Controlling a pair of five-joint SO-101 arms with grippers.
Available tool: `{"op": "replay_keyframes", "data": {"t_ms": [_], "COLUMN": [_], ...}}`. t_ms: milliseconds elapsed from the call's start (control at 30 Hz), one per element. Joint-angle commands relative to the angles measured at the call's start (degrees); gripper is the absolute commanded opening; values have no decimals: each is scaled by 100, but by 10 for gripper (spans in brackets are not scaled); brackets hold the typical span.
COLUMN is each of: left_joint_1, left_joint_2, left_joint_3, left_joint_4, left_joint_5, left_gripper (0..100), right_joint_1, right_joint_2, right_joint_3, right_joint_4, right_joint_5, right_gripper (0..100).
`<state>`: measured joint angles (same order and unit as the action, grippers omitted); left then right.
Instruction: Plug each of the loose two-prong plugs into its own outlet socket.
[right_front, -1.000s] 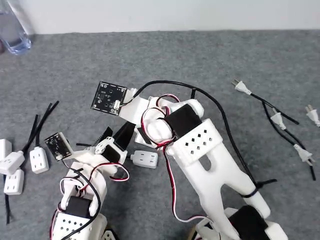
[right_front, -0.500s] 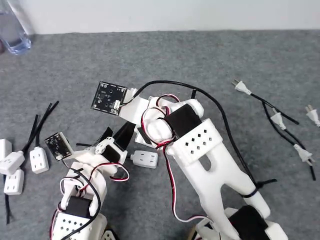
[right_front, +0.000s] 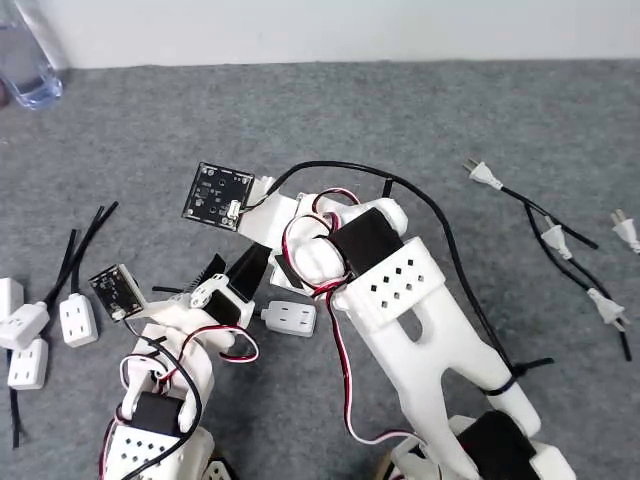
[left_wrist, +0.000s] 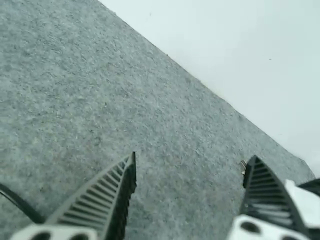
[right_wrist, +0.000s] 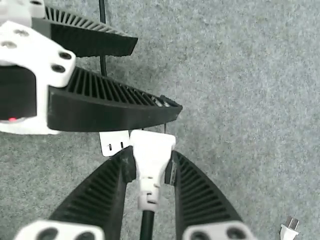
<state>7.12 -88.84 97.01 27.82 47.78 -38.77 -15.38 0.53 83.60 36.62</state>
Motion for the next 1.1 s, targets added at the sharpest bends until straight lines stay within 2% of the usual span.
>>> {"op": "replay_keyframes", "data": {"t_ms": [0, 500, 933, 1067], "left_joint_1": [44, 62, 422, 448], "left_joint_2": [44, 9, 9, 9], "left_joint_3": [-22, -22, -22, -22], "left_joint_4": [44, 211, 457, 519], "left_joint_5": [0, -9, -26, -290], "left_gripper": [327, 327, 327, 327], "right_joint_1": [40, 40, 145, 207], "right_joint_2": [-303, -303, -303, -277], "right_joint_3": [-396, -396, -396, -396], "right_joint_4": [-40, -40, -101, -101], "right_joint_5": [-62, -62, -62, -62], "right_gripper": [8, 8, 8, 8]}}
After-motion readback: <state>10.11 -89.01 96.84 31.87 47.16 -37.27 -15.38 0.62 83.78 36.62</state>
